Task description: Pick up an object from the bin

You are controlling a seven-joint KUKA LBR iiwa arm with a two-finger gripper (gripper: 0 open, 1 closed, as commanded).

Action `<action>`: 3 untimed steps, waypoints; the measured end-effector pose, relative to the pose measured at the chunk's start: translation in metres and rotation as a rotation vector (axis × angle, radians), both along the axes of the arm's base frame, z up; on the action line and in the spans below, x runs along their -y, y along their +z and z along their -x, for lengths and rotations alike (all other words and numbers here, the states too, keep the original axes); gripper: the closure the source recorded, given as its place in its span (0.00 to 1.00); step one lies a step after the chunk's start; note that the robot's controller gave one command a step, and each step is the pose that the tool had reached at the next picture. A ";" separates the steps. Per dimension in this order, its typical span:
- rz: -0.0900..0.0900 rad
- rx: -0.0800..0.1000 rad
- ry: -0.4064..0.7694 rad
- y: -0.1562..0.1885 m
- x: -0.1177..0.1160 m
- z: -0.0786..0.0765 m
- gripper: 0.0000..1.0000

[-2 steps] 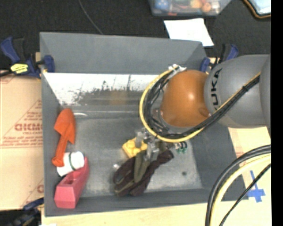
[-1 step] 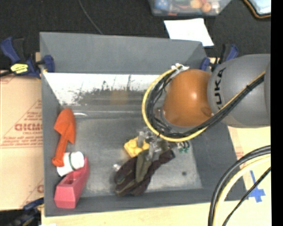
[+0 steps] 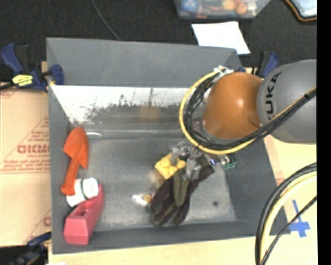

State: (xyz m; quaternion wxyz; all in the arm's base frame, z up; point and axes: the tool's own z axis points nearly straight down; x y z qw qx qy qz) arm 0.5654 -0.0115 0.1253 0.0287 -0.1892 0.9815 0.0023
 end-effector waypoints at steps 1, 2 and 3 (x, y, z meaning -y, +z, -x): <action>-0.008 -0.004 -0.099 -0.003 -0.015 0.016 1.00; -0.008 0.009 -0.053 -0.030 0.006 -0.003 1.00; -0.010 0.002 -0.093 -0.011 0.003 0.024 1.00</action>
Offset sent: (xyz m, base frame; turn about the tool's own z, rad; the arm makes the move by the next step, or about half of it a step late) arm -0.0020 -0.0067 -0.0362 0.0528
